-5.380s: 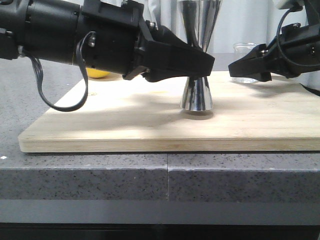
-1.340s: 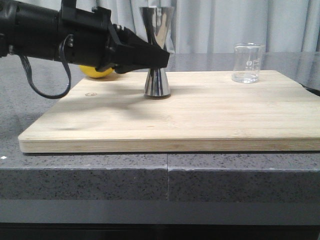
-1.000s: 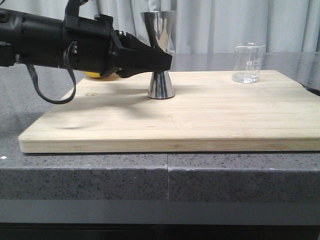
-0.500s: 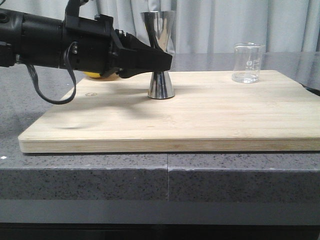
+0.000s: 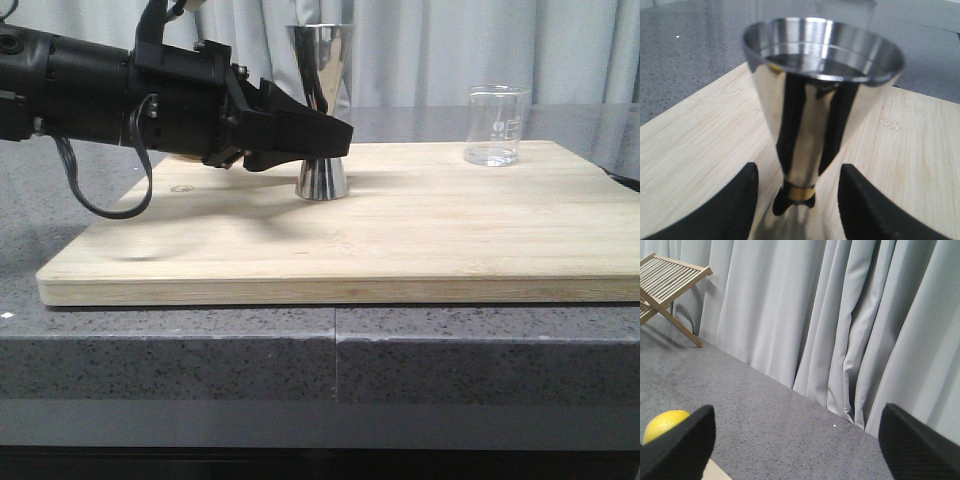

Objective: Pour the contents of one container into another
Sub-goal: 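Lower the jigger onto the board with the left gripper and open it, then withdraw the left gripper up and away from the jigger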

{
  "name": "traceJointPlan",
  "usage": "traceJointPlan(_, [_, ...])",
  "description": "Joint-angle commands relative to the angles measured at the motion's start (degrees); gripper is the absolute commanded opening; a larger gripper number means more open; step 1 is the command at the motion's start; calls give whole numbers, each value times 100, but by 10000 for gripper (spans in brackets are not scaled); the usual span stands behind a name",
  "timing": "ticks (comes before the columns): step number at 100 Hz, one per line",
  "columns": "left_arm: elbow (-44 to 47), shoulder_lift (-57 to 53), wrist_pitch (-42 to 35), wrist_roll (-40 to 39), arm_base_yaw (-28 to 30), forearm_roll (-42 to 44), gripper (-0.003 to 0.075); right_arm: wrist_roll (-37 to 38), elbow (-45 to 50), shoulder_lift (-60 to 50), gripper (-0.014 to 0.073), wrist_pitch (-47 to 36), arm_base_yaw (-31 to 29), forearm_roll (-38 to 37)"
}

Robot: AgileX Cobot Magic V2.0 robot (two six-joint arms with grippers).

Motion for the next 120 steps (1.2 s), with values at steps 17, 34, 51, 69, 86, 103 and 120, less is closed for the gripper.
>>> traceJointPlan(17, [-142, -346, -251, -39, -42, -183, 422, -3, -132, -214, 600, -332, -1, 244])
traceJointPlan(34, [-142, -641, 43, -28, -18, 128, 422, -3, -132, -214, 600, -332, -1, 244])
traceJointPlan(51, [-142, -766, 88, -86, 19, 263, 422, -3, -132, -214, 600, -332, -1, 244])
traceJointPlan(69, [-142, -854, 162, -166, 19, 477, 422, -3, -132, -214, 600, -332, -1, 244])
traceJointPlan(86, [-142, -947, 382, -179, 34, 597, 422, -3, -132, -214, 600, -332, -1, 244])
traceJointPlan(103, [-142, -947, 371, -382, 217, 798, 422, -3, -132, -214, 600, -332, -1, 244])
traceJointPlan(120, [-142, -1034, 254, -689, 457, 1048, 422, -3, -132, -214, 600, -332, -1, 244])
